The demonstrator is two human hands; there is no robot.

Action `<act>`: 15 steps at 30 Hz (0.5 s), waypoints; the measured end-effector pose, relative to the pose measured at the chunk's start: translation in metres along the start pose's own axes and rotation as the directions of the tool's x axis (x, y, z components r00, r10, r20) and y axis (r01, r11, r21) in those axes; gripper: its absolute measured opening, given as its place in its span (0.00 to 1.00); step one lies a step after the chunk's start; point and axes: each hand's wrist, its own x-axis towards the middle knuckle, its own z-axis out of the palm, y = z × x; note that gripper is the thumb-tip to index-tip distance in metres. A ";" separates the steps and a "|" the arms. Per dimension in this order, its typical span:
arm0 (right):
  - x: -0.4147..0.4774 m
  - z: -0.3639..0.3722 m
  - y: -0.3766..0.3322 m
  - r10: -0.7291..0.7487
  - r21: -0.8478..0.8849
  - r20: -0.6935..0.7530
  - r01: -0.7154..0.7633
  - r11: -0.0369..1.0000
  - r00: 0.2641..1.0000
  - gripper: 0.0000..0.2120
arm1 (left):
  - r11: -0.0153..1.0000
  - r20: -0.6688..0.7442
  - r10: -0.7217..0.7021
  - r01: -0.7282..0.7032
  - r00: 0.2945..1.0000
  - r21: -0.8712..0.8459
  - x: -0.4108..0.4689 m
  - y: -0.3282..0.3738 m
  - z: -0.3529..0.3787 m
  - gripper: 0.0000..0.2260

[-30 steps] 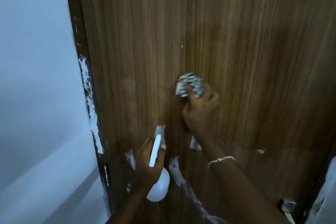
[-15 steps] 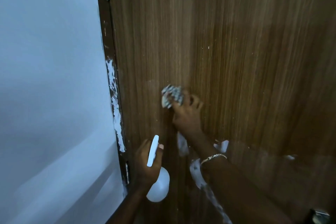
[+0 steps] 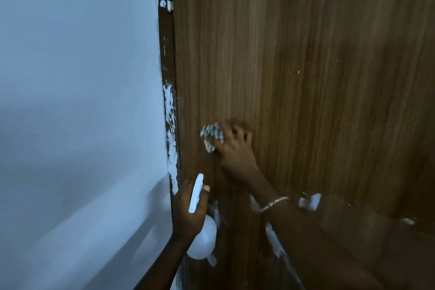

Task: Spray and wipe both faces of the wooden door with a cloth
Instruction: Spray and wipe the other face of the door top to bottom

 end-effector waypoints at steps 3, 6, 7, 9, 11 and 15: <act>-0.048 0.015 0.013 0.029 -0.013 0.032 -0.028 1.000 0.999 0.29 | 0.998 0.016 0.052 -0.051 0.999 -0.022 0.003 -0.001 -0.005 0.15; -0.045 -0.023 0.036 0.403 0.091 -0.107 -0.394 0.914 0.909 0.34 | 0.995 -0.011 0.088 -0.089 0.996 -0.037 0.005 -0.002 -0.008 0.16; -0.025 -0.038 0.042 0.510 0.165 -0.162 -0.486 0.858 0.845 0.34 | 0.995 -0.015 0.091 -0.091 0.996 -0.034 0.007 -0.003 -0.009 0.16; 0.030 -0.059 0.037 0.565 0.217 -0.254 -0.523 0.825 0.785 0.32 | 0.994 -0.013 0.107 -0.107 0.994 -0.023 0.012 -0.001 -0.011 0.16; 0.071 -0.059 0.012 0.381 0.096 -0.231 -0.369 0.924 0.895 0.28 | 0.995 -0.024 0.098 -0.098 0.995 -0.024 0.018 -0.001 -0.013 0.15; 0.028 0.011 -0.029 -0.277 -0.104 0.240 0.309 0.946 0.930 0.31 | 0.996 -0.004 0.051 -0.052 0.999 -0.071 0.023 -0.001 -0.021 0.20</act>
